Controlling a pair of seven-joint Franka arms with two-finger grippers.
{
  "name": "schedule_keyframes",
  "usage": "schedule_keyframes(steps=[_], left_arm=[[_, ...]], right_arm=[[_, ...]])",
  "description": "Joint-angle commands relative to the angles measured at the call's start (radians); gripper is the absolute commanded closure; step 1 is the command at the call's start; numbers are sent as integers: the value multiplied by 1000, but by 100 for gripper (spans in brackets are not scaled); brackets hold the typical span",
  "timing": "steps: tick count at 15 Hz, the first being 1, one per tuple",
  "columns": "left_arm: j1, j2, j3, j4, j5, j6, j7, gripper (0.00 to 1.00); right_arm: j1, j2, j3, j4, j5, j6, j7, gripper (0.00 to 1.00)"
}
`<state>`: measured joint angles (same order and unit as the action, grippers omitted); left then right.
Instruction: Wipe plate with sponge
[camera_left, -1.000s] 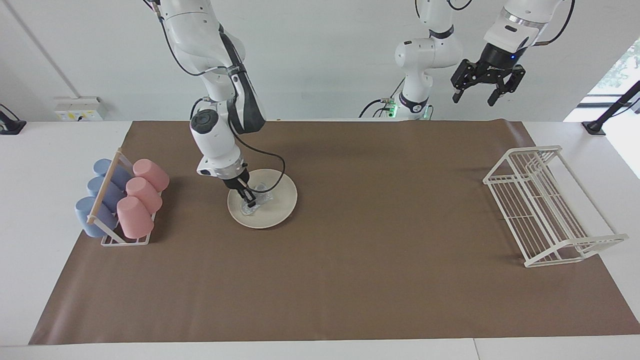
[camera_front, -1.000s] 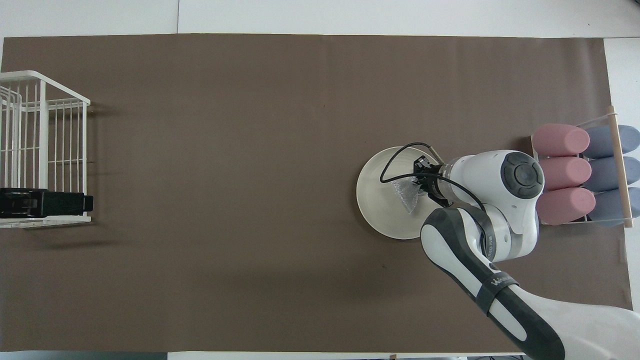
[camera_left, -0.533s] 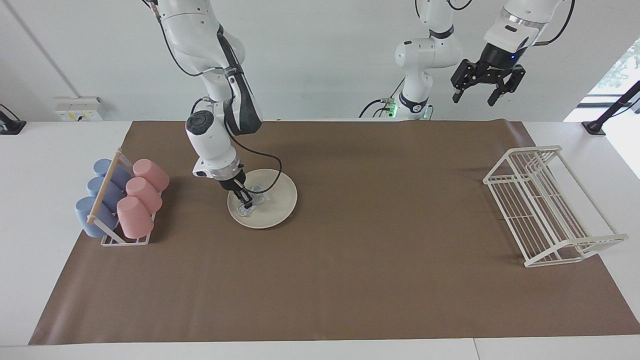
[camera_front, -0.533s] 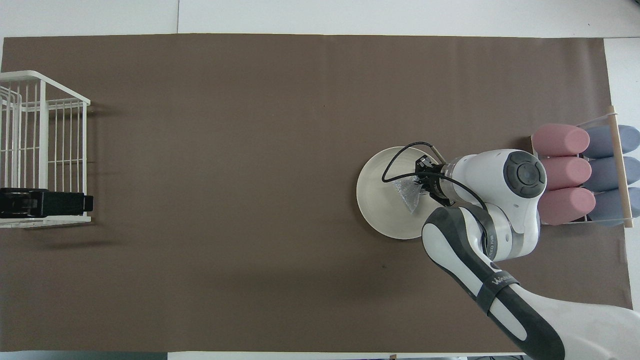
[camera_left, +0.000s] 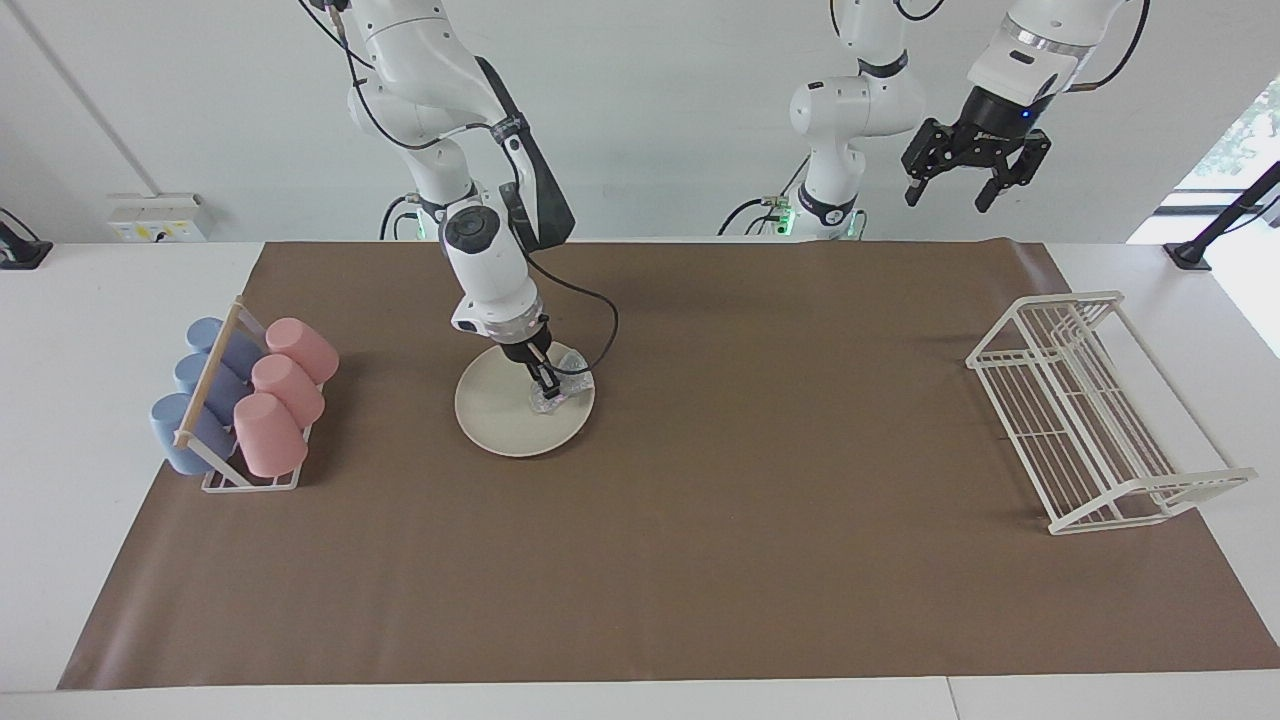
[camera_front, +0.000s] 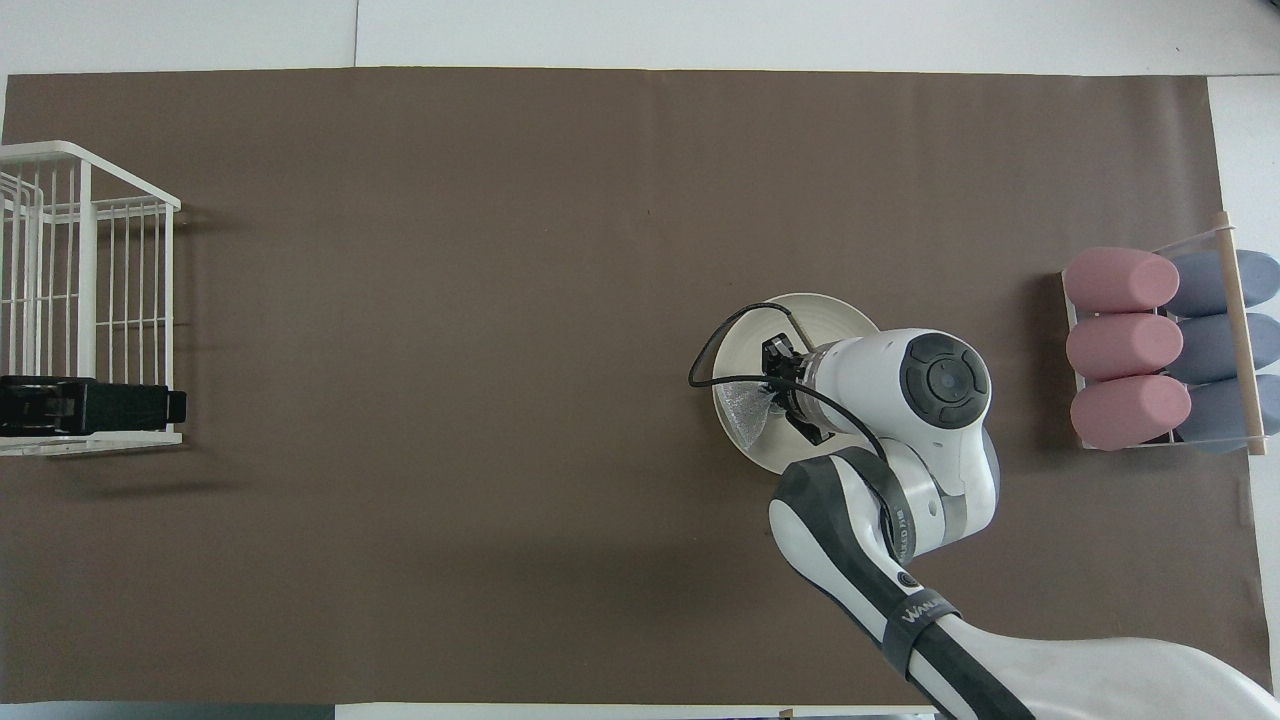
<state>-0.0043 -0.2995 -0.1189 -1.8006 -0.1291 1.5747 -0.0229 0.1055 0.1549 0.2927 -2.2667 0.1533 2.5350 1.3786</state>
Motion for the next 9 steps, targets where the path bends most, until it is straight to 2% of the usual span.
schedule_keyframes(steps=[1,6,7,9], left_arm=[[7,-7,-4,4,19,-15,-11,0],[7,-13,-2,-2,13,-33,-8,0],[7,-15,8,-13,-12,-33,-9,0],[7,-26,79,-34,-165,-36,-11,0]], right_arm=[[-12,2,6,42,6,-33,13,100],[45,-81,9,297,6,-466,210,100],[57,-87,9,340,6,-516,252,100],[75,-90,9,409,5,-577,312,100]])
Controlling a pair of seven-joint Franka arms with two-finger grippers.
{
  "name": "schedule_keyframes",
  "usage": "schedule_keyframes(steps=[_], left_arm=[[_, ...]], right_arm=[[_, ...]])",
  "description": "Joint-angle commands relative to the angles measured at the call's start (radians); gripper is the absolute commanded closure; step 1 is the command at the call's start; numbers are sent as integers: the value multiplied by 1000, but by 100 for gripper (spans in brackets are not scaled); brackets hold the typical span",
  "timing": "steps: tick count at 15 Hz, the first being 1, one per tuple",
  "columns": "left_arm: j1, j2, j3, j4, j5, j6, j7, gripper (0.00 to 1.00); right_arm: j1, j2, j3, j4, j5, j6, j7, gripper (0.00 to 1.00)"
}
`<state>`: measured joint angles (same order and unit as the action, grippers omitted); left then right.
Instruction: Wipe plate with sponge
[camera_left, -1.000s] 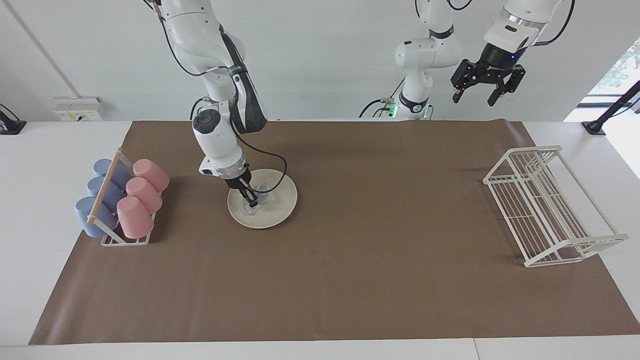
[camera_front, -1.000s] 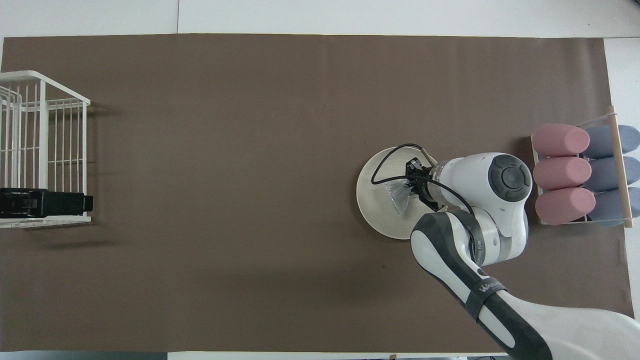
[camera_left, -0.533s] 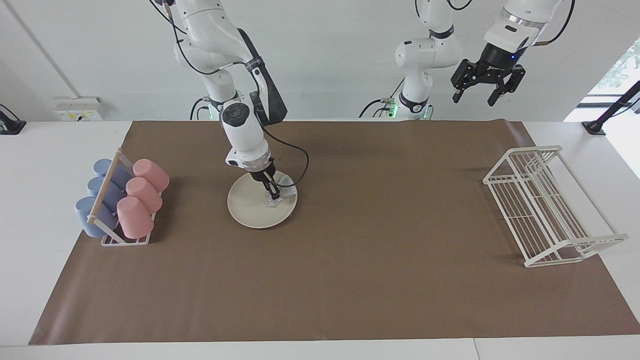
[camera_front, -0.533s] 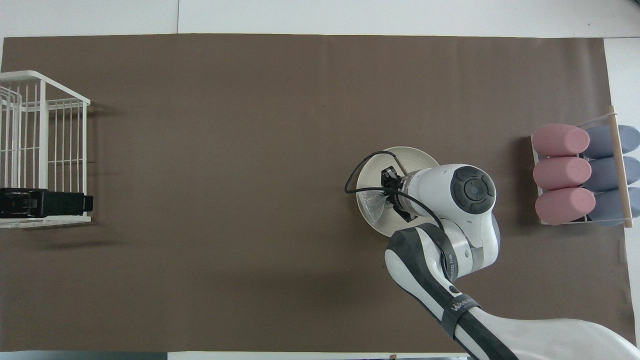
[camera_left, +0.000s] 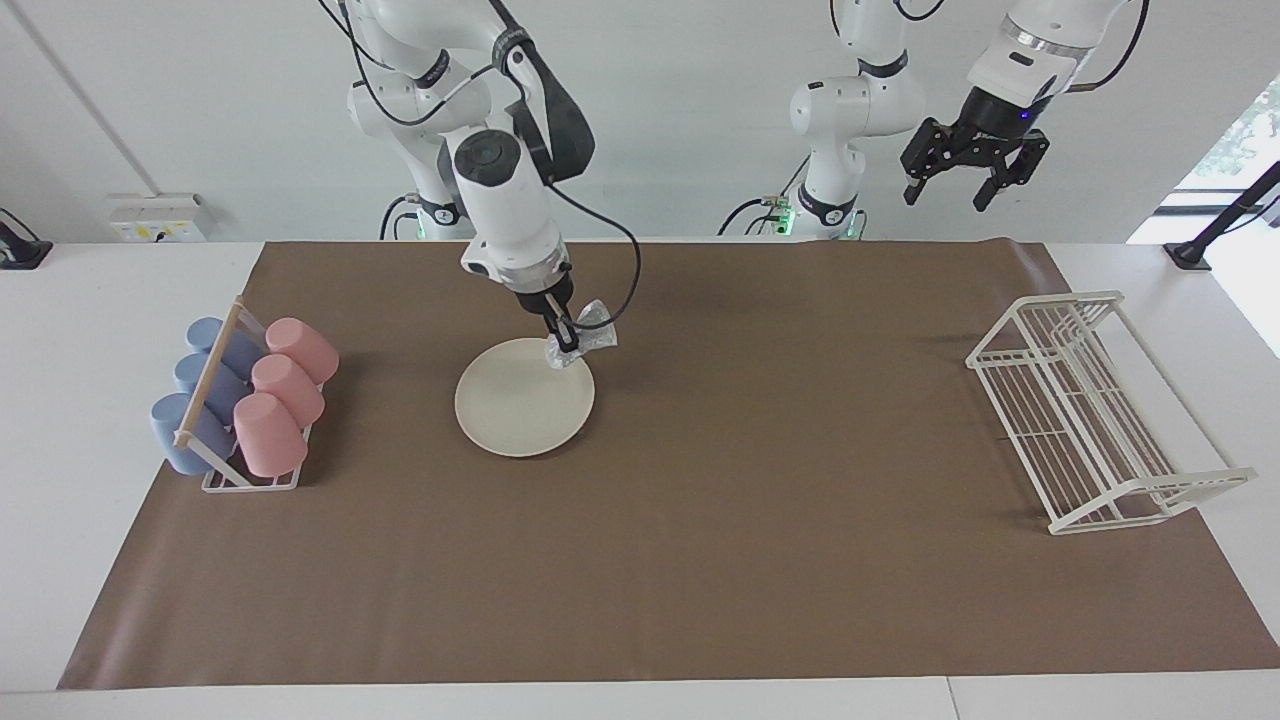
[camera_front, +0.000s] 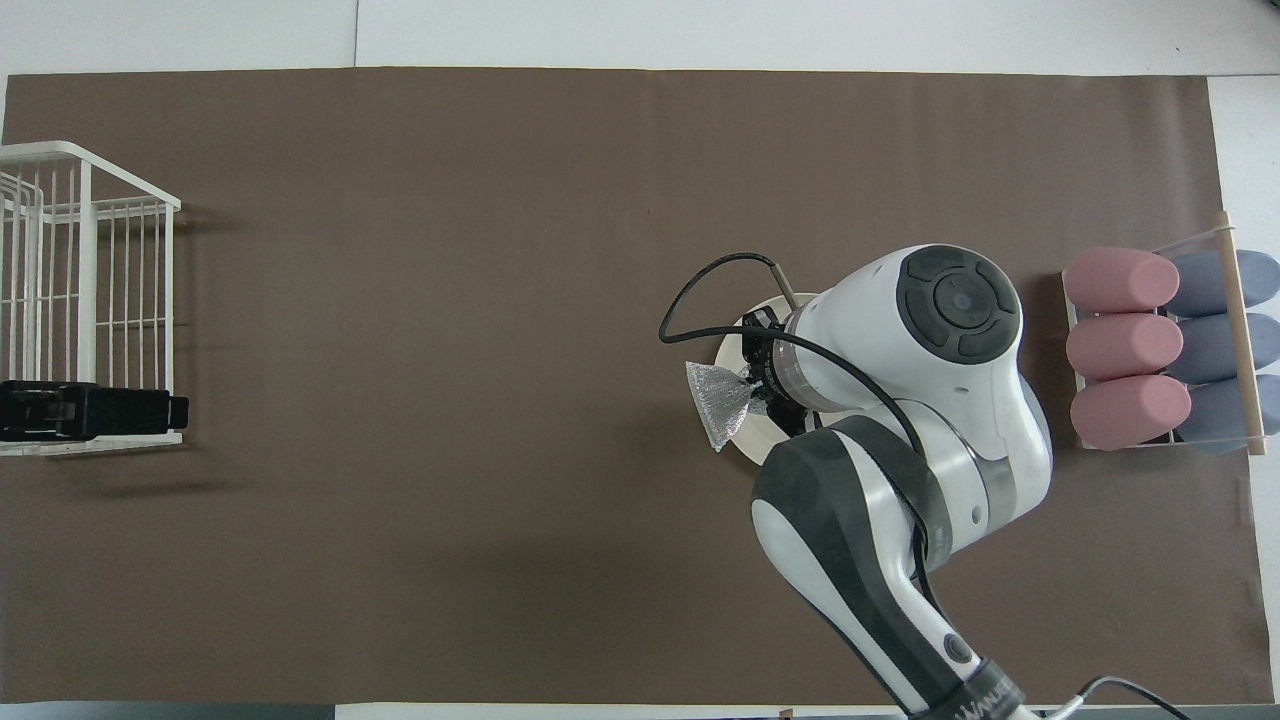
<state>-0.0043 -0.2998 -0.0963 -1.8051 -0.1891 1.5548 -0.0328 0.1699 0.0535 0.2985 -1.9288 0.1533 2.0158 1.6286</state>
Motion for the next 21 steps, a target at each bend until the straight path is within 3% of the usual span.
schedule_keyframes(steps=[1,4,6,13,18,21], left_arm=[[7,-27,73,-54,-165,-15,1,0],[7,-27,86,-140,-350,11,8,0],[-11,-29,84,-206,-482,68,11,0],[-121,-19,79,-433,-932,293,247,0],[-383,2,73,-537,-1214,621,431,0],[-448,57,73,-536,-1282,691,526,0]], right_arm=[[20,11,4,99,3,-72,88,100],[88,17,2,169,-18,-88,198,100],[143,19,4,186,-102,-88,270,100],[149,20,7,185,-110,-77,290,100],[146,22,5,185,-110,-74,290,100],[145,22,5,185,-110,-72,290,100]])
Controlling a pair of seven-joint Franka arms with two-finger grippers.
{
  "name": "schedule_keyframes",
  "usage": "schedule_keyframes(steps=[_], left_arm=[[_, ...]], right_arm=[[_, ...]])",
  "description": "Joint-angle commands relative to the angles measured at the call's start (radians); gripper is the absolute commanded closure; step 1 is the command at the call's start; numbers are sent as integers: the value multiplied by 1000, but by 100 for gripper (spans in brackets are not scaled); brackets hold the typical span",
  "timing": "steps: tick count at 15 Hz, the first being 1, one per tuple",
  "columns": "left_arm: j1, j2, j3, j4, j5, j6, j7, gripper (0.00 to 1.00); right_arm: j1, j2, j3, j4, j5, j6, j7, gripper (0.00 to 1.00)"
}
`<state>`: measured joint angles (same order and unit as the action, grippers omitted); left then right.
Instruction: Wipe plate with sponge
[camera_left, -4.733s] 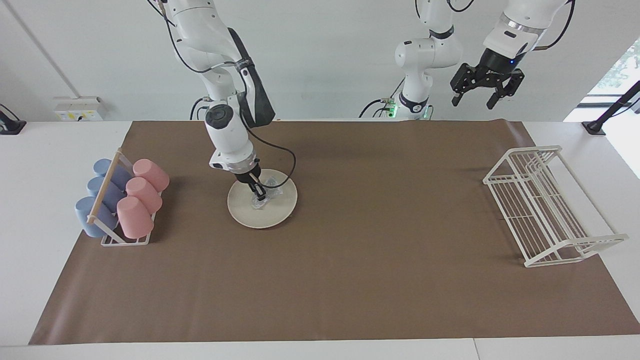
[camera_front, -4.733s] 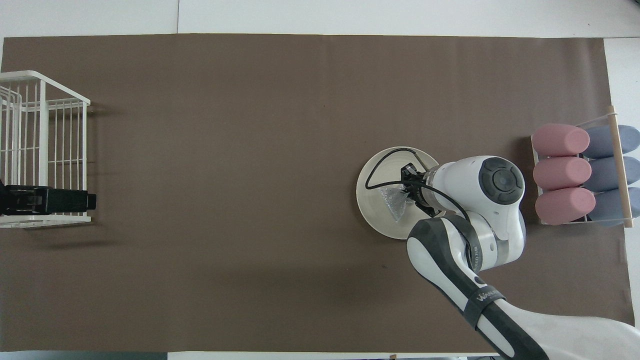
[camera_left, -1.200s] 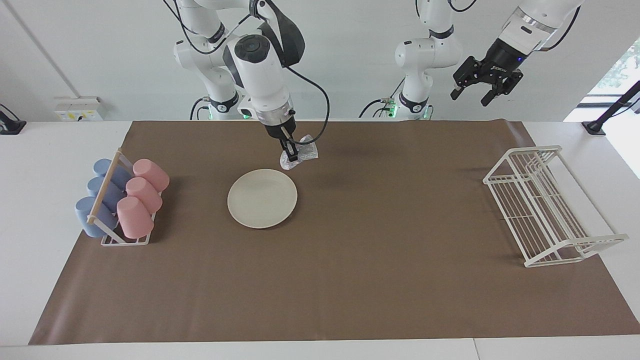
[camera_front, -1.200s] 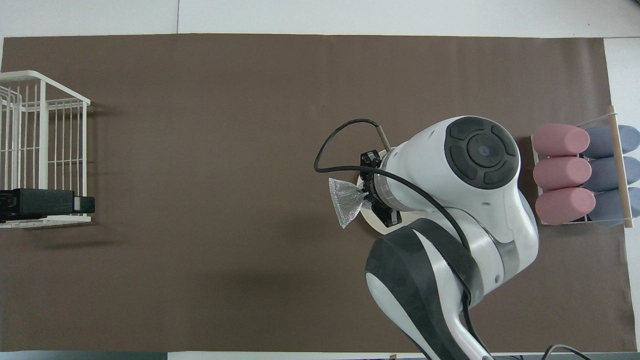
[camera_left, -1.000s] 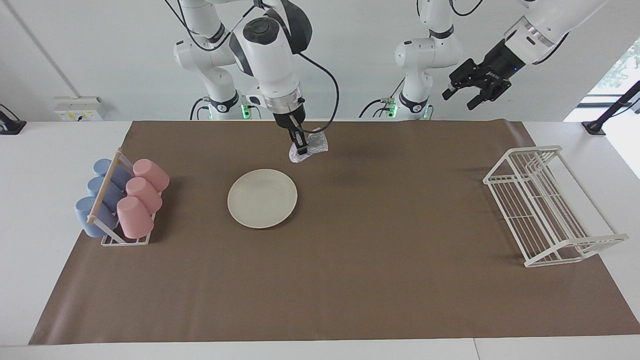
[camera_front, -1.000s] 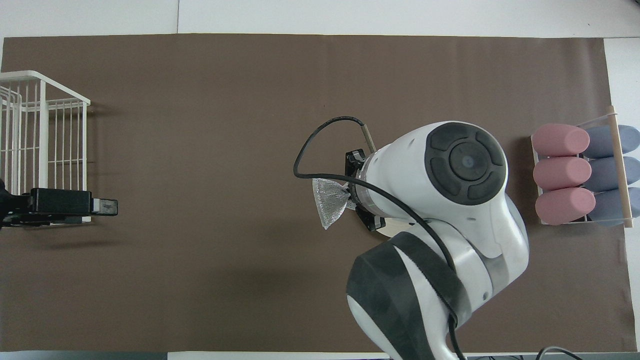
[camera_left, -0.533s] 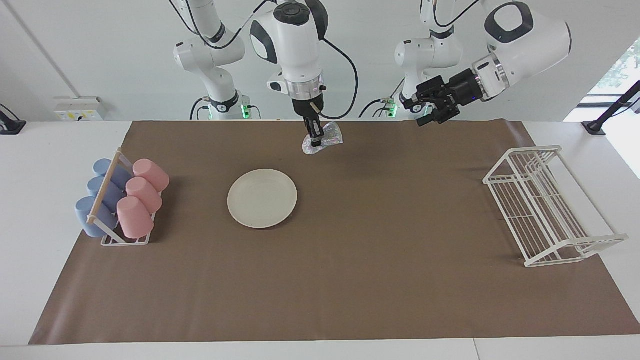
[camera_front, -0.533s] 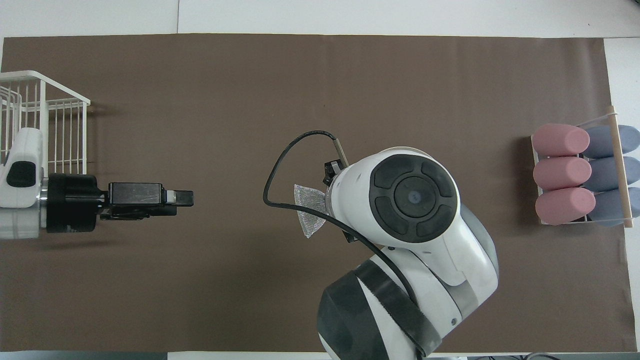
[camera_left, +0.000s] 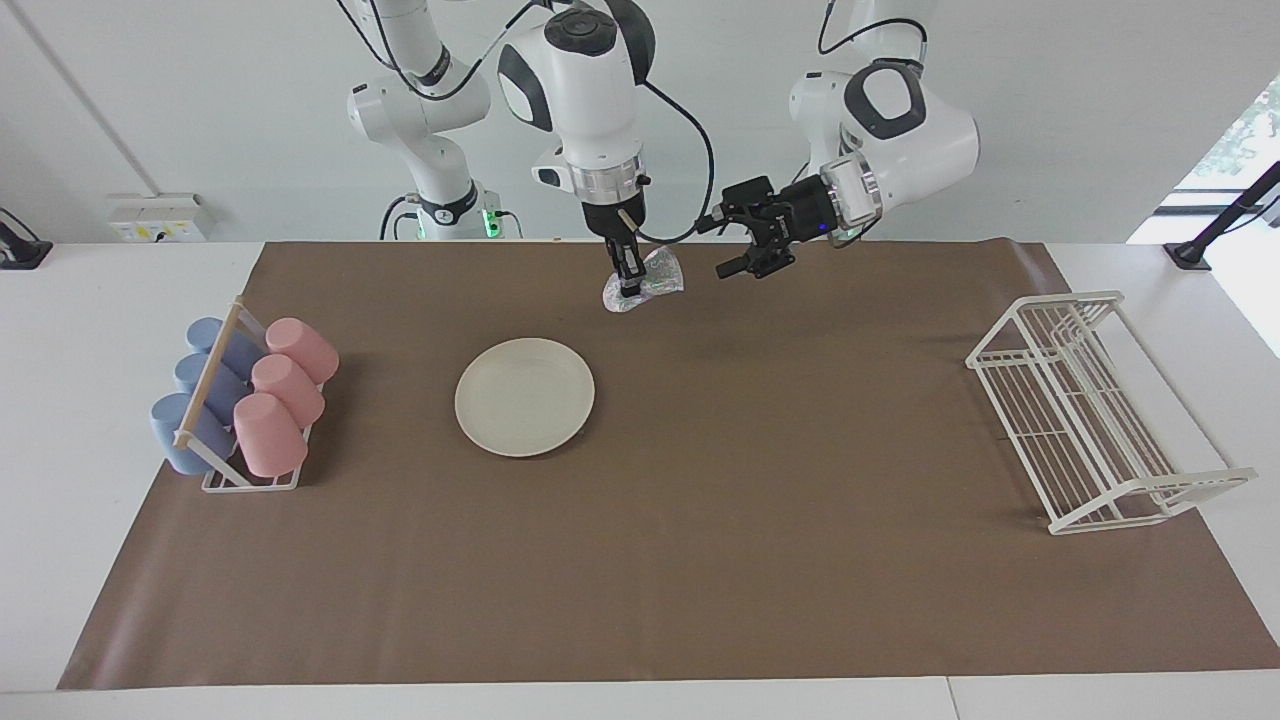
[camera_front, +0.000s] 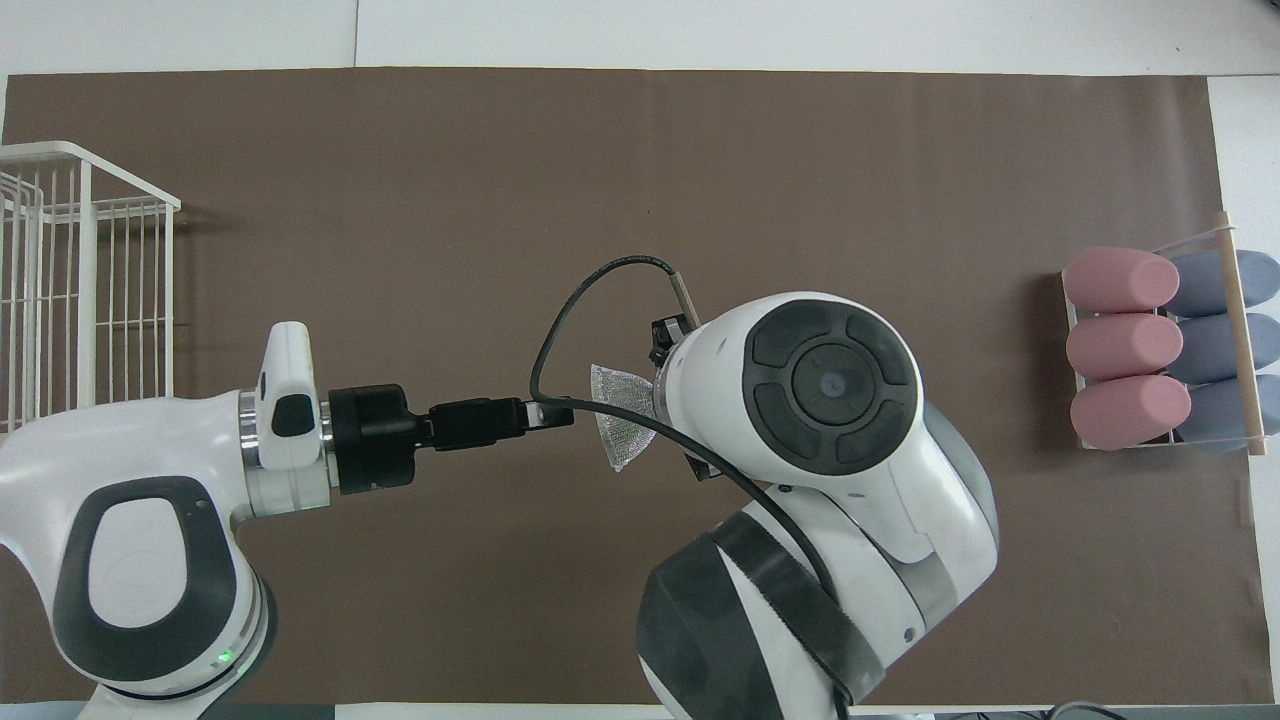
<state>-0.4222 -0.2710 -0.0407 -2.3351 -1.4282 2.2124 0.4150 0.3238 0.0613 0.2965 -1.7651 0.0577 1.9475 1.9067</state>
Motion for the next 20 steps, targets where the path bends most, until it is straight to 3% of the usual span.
schedule_keyframes(steps=[1,3,8,9,12,13,15,20], left_arm=[[-49,41,18,-4,-60,50,88,0],[-101,59,16,-4,-77,113,113,0],[-119,62,16,2,-109,128,113,3],[-121,62,16,2,-109,129,113,9],[-139,64,16,3,-130,157,110,53],[-142,64,16,3,-146,159,110,62],[-141,64,16,3,-147,156,105,100],[-142,64,16,8,-147,158,59,100]], right_arm=[[-9,14,9,21,-15,-4,12,100],[-11,14,7,21,-15,-4,11,100],[-16,15,7,21,-15,-2,11,100],[-16,15,7,21,-15,-2,11,100],[-17,15,7,21,-15,-2,11,100],[-17,15,7,21,-15,-1,9,100],[-17,15,7,21,-15,-1,9,100],[-19,17,7,22,-16,2,6,100]])
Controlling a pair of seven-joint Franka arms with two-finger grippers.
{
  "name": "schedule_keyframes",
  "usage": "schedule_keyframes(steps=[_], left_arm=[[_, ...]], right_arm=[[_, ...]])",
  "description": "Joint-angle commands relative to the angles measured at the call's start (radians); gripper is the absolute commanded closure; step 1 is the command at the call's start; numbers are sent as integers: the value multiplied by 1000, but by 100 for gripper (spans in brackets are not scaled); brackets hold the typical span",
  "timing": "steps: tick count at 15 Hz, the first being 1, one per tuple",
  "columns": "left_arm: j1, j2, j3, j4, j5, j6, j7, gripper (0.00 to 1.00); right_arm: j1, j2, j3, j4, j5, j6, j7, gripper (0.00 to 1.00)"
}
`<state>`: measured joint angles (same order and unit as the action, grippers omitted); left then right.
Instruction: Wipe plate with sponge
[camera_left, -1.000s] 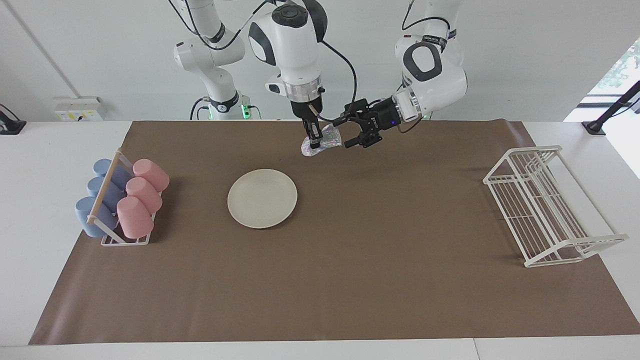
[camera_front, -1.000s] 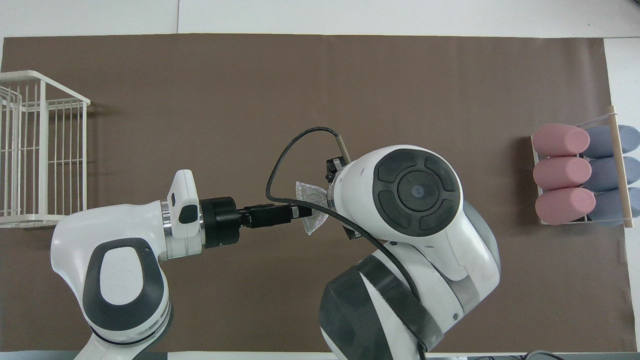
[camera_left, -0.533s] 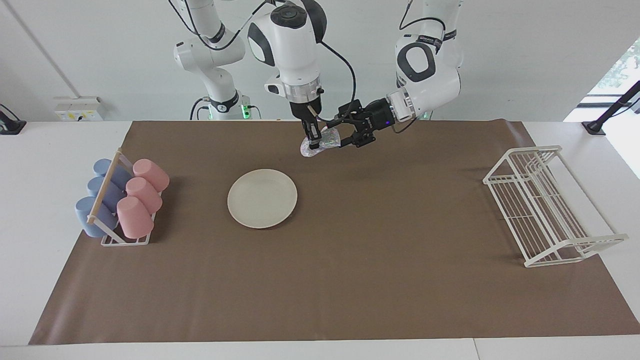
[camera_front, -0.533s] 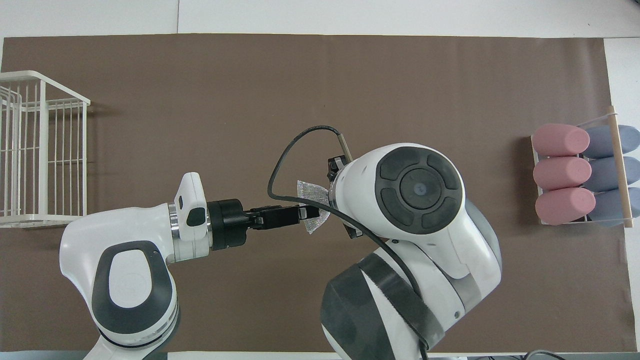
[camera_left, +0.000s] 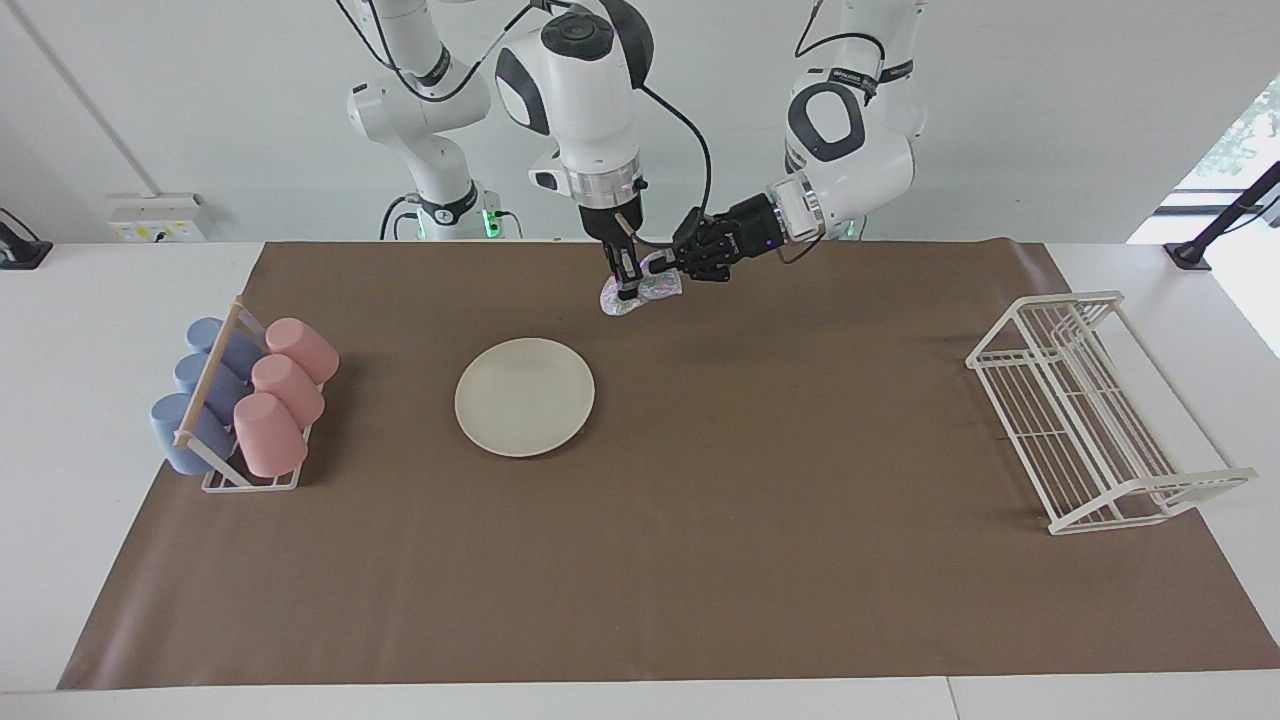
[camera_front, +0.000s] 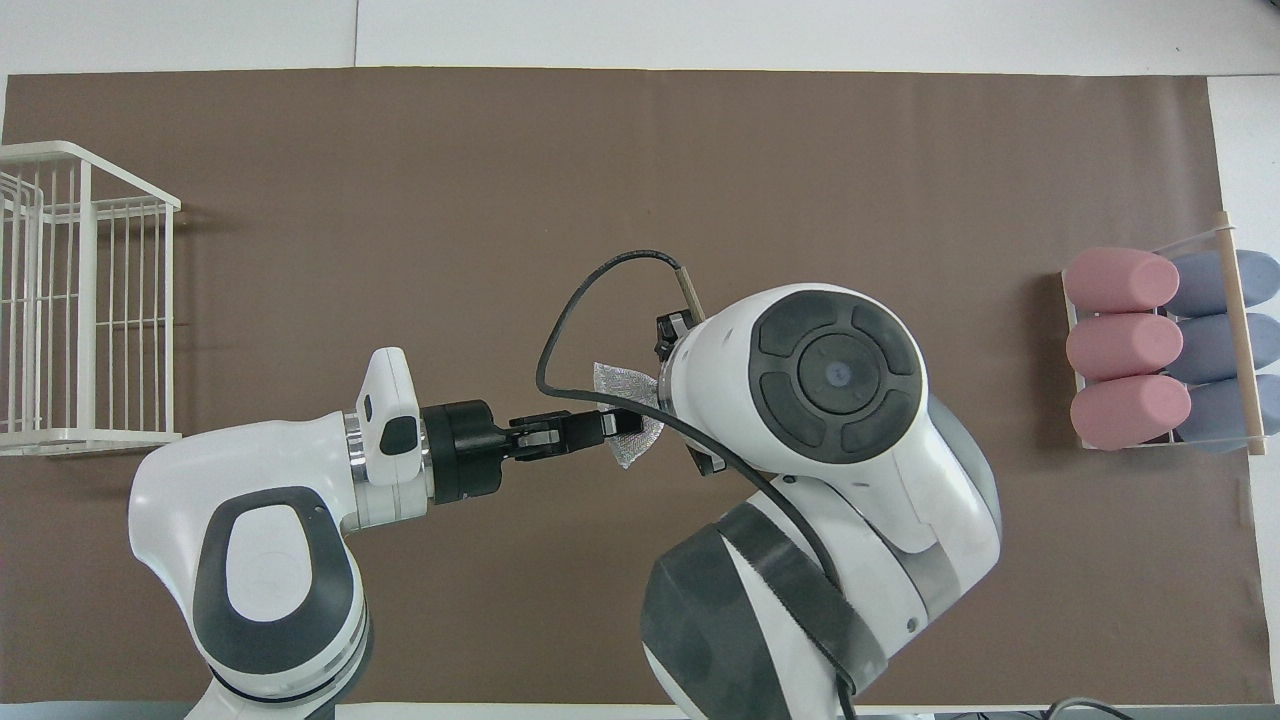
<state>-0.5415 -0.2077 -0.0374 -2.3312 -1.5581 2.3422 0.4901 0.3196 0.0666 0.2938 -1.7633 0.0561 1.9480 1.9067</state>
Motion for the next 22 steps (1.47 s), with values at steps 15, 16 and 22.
schedule_keyframes(steps=[15,16,22], left_arm=[[84,-24,24,45,376,-21,-359,100],[122,-22,24,70,445,-74,-395,100],[281,37,22,251,863,-352,-562,100]], right_arm=[[-192,-67,1,2,-5,17,-597,0],[-215,-80,1,-10,-5,9,-738,0],[-371,-131,-1,-24,-5,-43,-1353,0]])
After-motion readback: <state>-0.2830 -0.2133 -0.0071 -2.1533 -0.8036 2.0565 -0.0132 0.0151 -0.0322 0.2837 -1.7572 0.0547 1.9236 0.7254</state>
